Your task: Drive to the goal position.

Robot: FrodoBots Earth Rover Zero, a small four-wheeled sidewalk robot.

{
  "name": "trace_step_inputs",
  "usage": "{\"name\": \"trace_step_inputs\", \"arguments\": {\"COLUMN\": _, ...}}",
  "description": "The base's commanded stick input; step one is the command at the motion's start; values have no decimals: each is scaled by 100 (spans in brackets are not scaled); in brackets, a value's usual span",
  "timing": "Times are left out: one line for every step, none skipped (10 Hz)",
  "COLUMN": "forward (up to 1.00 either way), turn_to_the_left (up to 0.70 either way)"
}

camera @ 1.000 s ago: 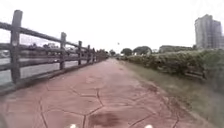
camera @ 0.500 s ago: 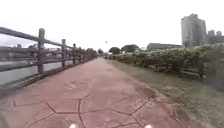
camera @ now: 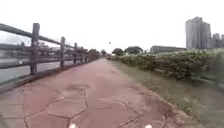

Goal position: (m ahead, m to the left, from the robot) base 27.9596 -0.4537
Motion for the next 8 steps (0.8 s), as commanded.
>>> {"name": "trace_step_inputs", "arguments": {"forward": 98, "turn_to_the_left": 0}}
{"name": "trace_step_inputs", "arguments": {"forward": 98, "turn_to_the_left": 0}}
{"name": "trace_step_inputs", "arguments": {"forward": 98, "turn_to_the_left": 0}}
{"name": "trace_step_inputs", "arguments": {"forward": 98, "turn_to_the_left": 0}}
{"name": "trace_step_inputs", "arguments": {"forward": 98, "turn_to_the_left": 0}}
{"name": "trace_step_inputs", "arguments": {"forward": 98, "turn_to_the_left": 0}}
{"name": "trace_step_inputs", "arguments": {"forward": 98, "turn_to_the_left": 0}}
{"name": "trace_step_inputs", "arguments": {"forward": 98, "turn_to_the_left": 0}}
